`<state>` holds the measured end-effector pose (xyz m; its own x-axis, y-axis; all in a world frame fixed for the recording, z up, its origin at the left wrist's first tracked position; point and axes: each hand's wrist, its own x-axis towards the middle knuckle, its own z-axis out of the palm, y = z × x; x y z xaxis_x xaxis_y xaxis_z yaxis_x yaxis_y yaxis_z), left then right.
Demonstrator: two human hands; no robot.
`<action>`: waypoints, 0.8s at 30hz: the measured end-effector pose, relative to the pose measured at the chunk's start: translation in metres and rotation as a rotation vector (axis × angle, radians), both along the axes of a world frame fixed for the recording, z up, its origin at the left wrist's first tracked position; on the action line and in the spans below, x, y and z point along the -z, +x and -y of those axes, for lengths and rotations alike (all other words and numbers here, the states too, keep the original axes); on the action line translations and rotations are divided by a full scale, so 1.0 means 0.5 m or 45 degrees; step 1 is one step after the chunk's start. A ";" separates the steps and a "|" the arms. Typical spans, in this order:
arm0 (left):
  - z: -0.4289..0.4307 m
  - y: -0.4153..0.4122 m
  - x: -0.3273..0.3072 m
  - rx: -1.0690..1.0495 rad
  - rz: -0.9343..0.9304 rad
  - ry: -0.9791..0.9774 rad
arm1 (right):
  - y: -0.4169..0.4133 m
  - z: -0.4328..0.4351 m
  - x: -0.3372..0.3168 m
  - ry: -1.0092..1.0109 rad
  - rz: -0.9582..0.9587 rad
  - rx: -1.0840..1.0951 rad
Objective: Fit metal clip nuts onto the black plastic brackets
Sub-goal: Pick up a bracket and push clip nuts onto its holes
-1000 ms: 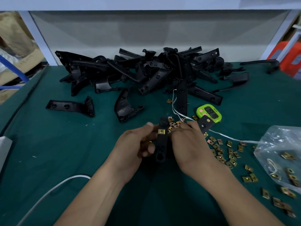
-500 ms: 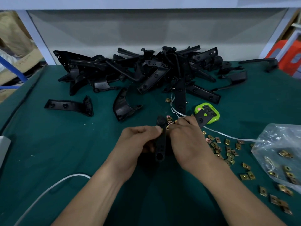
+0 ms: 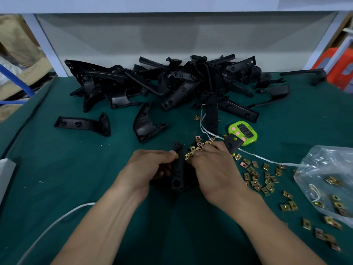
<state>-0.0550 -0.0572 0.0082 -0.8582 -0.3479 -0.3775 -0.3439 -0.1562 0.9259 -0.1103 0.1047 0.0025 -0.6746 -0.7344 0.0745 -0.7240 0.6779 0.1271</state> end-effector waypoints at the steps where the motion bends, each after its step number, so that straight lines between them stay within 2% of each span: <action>1: 0.002 -0.002 0.001 -0.003 0.009 0.004 | 0.000 -0.001 -0.002 0.002 -0.005 0.001; 13: 0.000 -0.005 -0.002 0.031 0.044 0.052 | 0.009 0.005 -0.012 -0.024 -0.012 0.023; 15: 0.020 -0.004 -0.004 -0.055 0.051 0.061 | 0.001 -0.011 -0.020 -0.045 -0.047 0.085; 18: 0.083 0.008 -0.007 -0.343 -0.044 0.019 | -0.028 -0.066 -0.038 -0.459 -0.105 0.334; 19: 0.084 0.011 -0.010 -0.358 -0.116 -0.020 | -0.034 -0.064 -0.046 -0.491 -0.088 0.360; 22: 0.008 0.005 -0.005 -0.207 -0.240 -0.110 | -0.005 -0.014 -0.033 -0.232 -0.018 0.234; 24: -0.030 -0.003 -0.003 -0.136 -0.285 -0.015 | 0.012 0.014 -0.020 -0.206 -0.027 0.111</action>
